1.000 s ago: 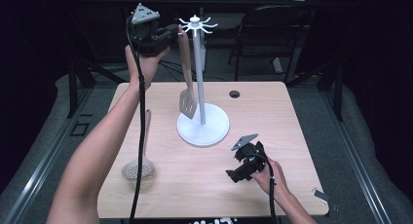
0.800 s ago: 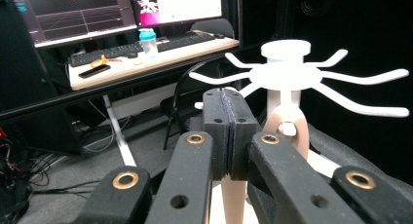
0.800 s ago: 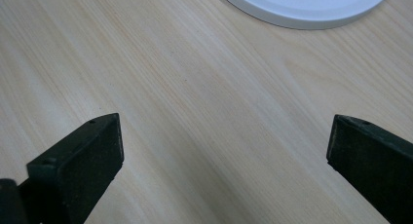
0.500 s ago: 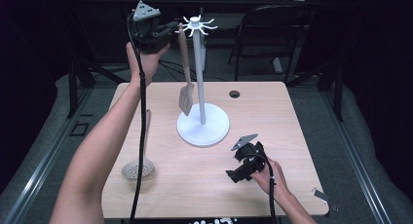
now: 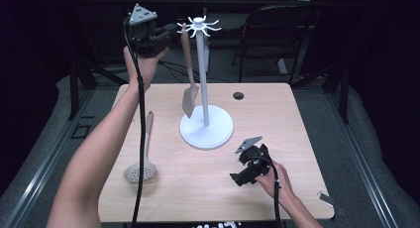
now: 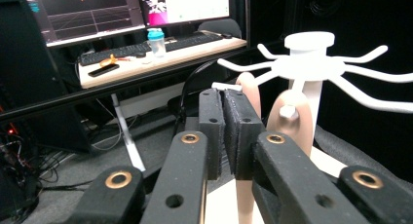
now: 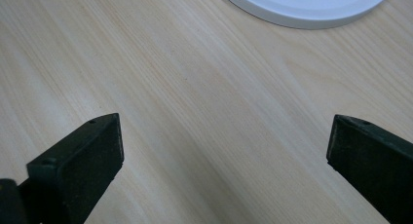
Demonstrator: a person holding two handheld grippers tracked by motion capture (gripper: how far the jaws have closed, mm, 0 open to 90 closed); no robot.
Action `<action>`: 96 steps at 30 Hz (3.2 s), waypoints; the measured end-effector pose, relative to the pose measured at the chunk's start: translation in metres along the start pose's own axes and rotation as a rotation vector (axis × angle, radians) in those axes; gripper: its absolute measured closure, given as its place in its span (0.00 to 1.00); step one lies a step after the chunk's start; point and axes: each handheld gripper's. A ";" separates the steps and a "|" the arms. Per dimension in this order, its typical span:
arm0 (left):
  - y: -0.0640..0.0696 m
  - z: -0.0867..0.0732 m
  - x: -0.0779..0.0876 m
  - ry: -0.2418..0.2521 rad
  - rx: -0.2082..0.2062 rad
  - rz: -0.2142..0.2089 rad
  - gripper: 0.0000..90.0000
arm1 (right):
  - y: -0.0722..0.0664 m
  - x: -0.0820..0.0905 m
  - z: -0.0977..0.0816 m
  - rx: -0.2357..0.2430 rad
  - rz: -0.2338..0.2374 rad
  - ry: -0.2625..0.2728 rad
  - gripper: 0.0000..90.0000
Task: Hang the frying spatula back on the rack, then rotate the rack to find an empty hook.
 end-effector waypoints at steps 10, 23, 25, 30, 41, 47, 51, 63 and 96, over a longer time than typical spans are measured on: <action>-0.008 -0.018 0.016 -0.062 0.003 0.000 0.62 | -0.001 0.000 0.002 0.002 -0.001 -0.006 0.00; -0.011 -0.061 0.032 -0.157 -0.001 -0.018 0.36 | -0.002 -0.003 0.002 0.002 0.002 -0.015 0.00; -0.011 -0.069 0.034 -0.167 0.002 -0.021 0.33 | -0.003 -0.003 0.003 0.002 0.003 -0.016 0.00; -0.011 -0.091 0.039 -0.201 0.000 -0.039 0.25 | -0.003 -0.003 0.002 0.001 0.004 -0.017 0.00; -0.016 -0.143 0.051 -0.278 0.014 -0.056 0.18 | -0.004 -0.006 0.003 0.002 0.009 -0.020 0.00; -0.024 -0.178 0.058 -0.327 0.045 -0.037 0.17 | -0.004 -0.008 0.003 0.001 0.009 -0.030 0.00; -0.026 -0.197 0.058 -0.387 0.057 -0.056 0.17 | -0.004 -0.009 0.003 -0.001 0.010 -0.036 0.00; -0.026 -0.242 0.058 -0.503 0.096 -0.047 0.13 | -0.003 -0.011 0.002 0.005 0.006 -0.054 0.00; -0.046 -0.304 0.031 -0.809 0.125 0.088 0.47 | -0.009 -0.015 0.003 0.028 -0.004 -0.091 0.01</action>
Point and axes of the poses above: each handheld gripper's, and its own axes: x roughly backward along the jaws, z roughly out of its top, y roughly to its right, and after that the axes turned 10 degrees about z, right-handed
